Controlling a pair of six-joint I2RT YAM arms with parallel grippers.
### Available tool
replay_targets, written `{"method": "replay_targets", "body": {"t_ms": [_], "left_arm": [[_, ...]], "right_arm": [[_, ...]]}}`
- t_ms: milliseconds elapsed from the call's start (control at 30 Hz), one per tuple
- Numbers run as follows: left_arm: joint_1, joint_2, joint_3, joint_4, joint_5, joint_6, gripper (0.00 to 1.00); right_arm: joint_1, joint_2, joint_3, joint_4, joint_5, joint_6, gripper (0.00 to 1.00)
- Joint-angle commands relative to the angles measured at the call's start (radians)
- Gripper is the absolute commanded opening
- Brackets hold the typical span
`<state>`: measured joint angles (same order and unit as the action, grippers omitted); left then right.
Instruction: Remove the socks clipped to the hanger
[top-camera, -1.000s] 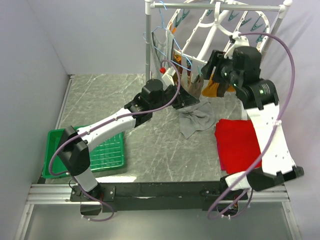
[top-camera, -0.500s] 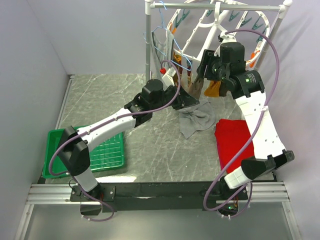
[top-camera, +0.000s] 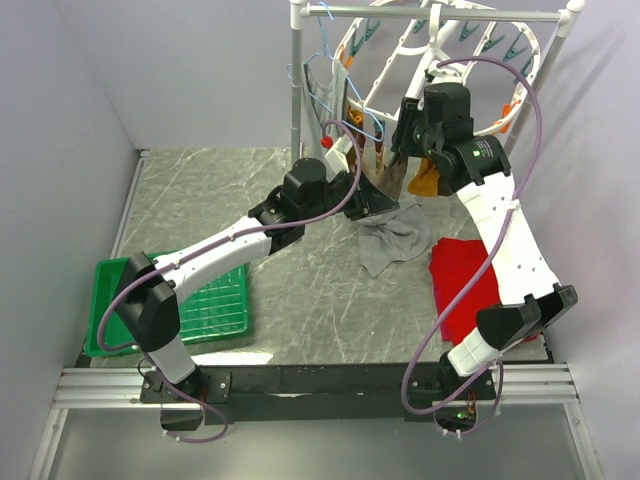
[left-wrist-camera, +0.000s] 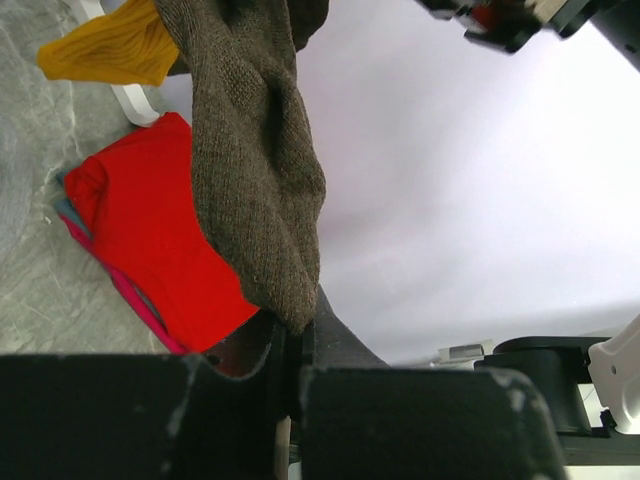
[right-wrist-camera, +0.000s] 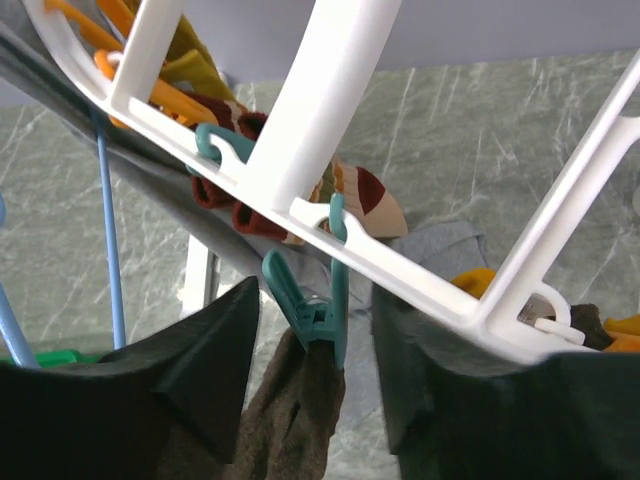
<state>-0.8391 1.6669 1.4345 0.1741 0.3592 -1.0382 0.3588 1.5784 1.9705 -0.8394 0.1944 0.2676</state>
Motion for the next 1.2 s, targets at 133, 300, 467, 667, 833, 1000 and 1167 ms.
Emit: {"method": "replay_targets", "body": {"t_ms": [133, 300, 467, 667, 833, 1000, 1167], "left_arm": [[0.0, -0.052, 0.0, 0.008, 0.024, 0.004, 0.01], [0.001, -0.059, -0.006, -0.001, 0.03, 0.01, 0.01], [0.001, -0.125, -0.065, -0.073, 0.018, 0.052, 0.01], [0.017, -0.313, -0.193, -0.392, -0.152, 0.177, 0.01], [0.049, -0.513, -0.292, -0.714, -0.498, 0.11, 0.01], [0.127, -0.743, -0.413, -0.962, -0.672, -0.032, 0.03], [0.17, -0.921, -0.526, -1.016, -0.763, -0.123, 0.09]], "right_arm": [[0.014, -0.001, -0.016, 0.08, 0.069, -0.001, 0.32], [0.014, 0.003, -0.012, 0.075, 0.08, 0.004, 0.17], [0.012, 0.0, -0.005, 0.062, 0.083, 0.002, 0.0], [0.012, -0.017, -0.024, 0.048, 0.065, 0.008, 0.0], [0.012, -0.037, -0.05, 0.062, 0.045, 0.024, 0.0], [0.012, -0.043, -0.047, 0.065, 0.036, 0.028, 0.0], [0.016, -0.06, -0.073, 0.079, 0.016, 0.036, 0.0]]}}
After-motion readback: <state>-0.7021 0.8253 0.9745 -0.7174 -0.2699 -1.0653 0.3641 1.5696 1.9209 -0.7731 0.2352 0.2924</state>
